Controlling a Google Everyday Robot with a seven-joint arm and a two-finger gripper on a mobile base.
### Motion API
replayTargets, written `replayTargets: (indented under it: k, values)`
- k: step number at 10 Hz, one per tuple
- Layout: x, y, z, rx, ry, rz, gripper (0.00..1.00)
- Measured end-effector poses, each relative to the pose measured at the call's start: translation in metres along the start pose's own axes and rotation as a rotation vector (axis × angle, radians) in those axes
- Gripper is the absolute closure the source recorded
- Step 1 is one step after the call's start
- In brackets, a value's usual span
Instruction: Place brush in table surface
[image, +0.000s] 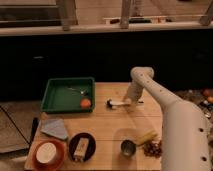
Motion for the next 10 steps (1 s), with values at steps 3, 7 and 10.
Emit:
replayTargets:
  k: [3, 7, 10]
  values:
    - [0.003, 0.004, -0.002, -0.01, 0.004, 0.004, 1.0]
    - [-0.008, -0.009, 0.005, -0.019, -0.02, -0.019, 1.0]
    - [-0.008, -0.01, 0.004, -0.018, -0.019, -0.021, 1.0]
